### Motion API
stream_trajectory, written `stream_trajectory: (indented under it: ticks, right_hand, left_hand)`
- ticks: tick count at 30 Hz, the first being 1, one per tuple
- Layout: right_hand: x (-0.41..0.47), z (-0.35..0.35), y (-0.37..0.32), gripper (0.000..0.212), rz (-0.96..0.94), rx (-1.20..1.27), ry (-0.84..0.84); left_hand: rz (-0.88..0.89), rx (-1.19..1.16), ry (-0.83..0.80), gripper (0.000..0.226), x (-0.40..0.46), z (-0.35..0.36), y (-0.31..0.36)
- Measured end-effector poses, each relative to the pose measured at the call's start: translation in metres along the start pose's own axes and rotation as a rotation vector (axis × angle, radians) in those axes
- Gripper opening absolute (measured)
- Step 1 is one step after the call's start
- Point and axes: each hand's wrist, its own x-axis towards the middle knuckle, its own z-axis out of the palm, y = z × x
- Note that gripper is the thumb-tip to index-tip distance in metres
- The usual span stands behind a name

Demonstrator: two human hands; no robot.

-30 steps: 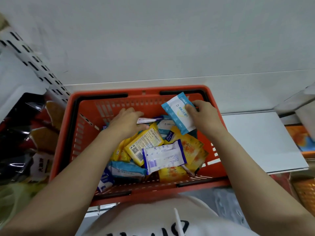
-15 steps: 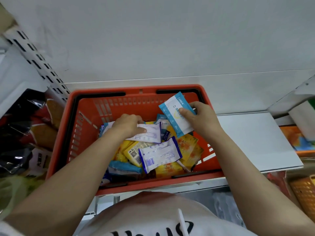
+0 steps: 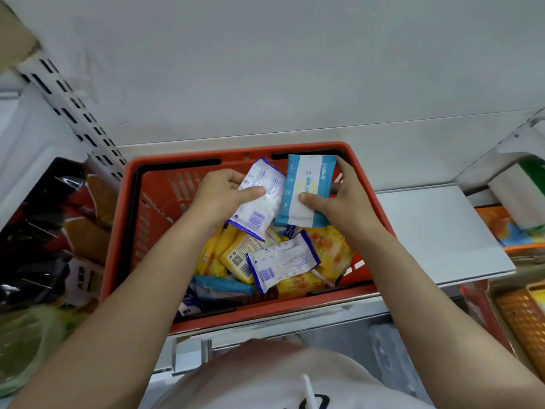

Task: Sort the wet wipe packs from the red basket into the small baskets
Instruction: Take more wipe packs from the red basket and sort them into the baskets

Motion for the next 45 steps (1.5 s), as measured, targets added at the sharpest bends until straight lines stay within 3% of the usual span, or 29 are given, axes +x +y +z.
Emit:
stream_trajectory:
  ticks: [5, 10, 18, 21, 24, 29, 32, 35, 41, 45]
  right_hand:
    - [-0.015, 0.024, -0.007, 0.032, 0.01, 0.044, -0.038]
    - [-0.026, 0.043, -0.02, 0.034, 0.061, 0.114, -0.033]
    - [-0.048, 0.044, -0.023, 0.045, 0.217, 0.349, 0.023]
    - [-0.059, 0.032, -0.022, 0.039, 0.225, 0.411, 0.07]
    - [-0.075, 0.01, -0.023, 0.032, 0.175, 0.458, 0.099]
    - [-0.114, -0.061, -0.014, 0.014, 0.059, 0.548, 0.302]
    - [-0.15, -0.133, 0.01, 0.02, 0.011, 0.573, 0.441]
    - [-0.2, -0.208, 0.054, 0.026, 0.02, 0.627, 0.552]
    - [-0.318, -0.336, 0.153, 0.02, 0.118, 0.656, 0.752]
    - [-0.373, -0.404, 0.197, 0.034, 0.164, 0.626, 0.834]
  left_hand:
    - [0.016, -0.218, 0.032, 0.021, -0.014, 0.006, 0.002]
    - [0.084, -0.226, -0.09, 0.01, -0.022, 0.011, 0.001]
    - [0.23, -0.077, -0.138, 0.032, -0.027, 0.016, -0.003]
    - [0.052, -0.143, -0.164, 0.053, -0.037, 0.022, 0.0]
    - [-0.033, -0.126, -0.192, 0.046, -0.052, 0.036, 0.011]
    - [0.133, -0.217, -0.147, 0.021, -0.091, 0.094, 0.041]
    - [0.164, -0.213, -0.191, 0.014, -0.125, 0.149, 0.048]
    - [0.162, -0.155, -0.28, 0.017, -0.17, 0.22, 0.045]
    - [0.178, -0.063, -0.56, 0.036, -0.275, 0.375, 0.03]
    - [0.207, -0.046, -0.691, 0.039, -0.328, 0.46, 0.026]
